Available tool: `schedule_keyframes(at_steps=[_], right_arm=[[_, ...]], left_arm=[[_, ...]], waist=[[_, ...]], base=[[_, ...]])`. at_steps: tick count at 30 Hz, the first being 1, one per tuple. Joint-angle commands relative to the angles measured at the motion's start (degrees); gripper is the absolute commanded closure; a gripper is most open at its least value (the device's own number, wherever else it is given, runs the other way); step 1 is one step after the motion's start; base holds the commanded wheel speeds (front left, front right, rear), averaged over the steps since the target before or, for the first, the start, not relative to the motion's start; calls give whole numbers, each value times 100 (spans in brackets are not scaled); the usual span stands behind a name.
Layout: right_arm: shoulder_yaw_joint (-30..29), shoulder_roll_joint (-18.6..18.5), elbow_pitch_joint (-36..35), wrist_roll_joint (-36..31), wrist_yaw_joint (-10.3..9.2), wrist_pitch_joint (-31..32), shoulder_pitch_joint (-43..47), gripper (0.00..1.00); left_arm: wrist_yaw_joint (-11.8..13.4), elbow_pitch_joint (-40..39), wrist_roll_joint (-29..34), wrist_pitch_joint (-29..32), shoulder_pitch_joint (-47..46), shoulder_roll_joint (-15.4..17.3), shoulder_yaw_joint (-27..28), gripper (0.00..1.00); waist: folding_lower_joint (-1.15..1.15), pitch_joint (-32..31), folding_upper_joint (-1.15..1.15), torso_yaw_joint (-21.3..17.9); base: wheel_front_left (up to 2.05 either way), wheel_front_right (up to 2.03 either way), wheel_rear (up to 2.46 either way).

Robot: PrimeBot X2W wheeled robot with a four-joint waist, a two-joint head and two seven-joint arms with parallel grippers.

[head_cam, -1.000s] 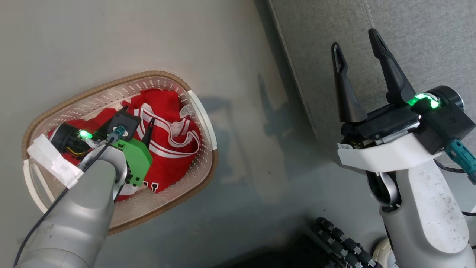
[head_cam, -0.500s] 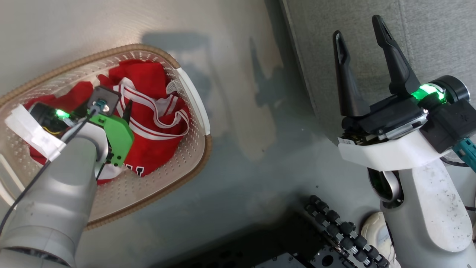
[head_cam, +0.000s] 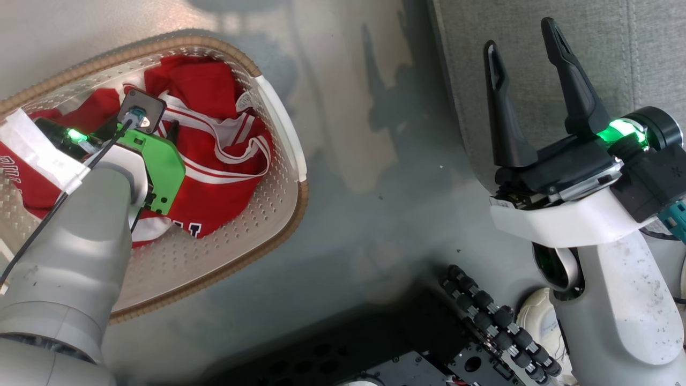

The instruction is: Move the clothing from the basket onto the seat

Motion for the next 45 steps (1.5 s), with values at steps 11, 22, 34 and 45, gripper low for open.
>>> schedule_keyframes(at_steps=[11, 22, 34, 45], right_arm=[[7, -9, -153, -306, -2, -16, 235, 0], [74, -9, -53, -302, -2, -17, 54, 0], [58, -11, 260, -430, -2, -17, 88, 0], [-20, -13, 578, -604, -4, -17, 357, 0]], left_arm=[[-13, 34, -219, 179, -84, -167, -238, 100], [-12, -23, -515, -255, 23, -270, -559, 100], [-7, -417, -1038, -753, 464, -483, -1251, 100], [-7, -1103, -1521, -898, 1045, -558, -1630, 100]], waist=[[0, 60, 44, 294], [0, -212, 44, 352], [0, -1107, 44, 623], [0, -2170, 44, 999]], base=[[6, 6, 6], [0, 0, 0], [0, 0, 0], [0, 0, 0]])
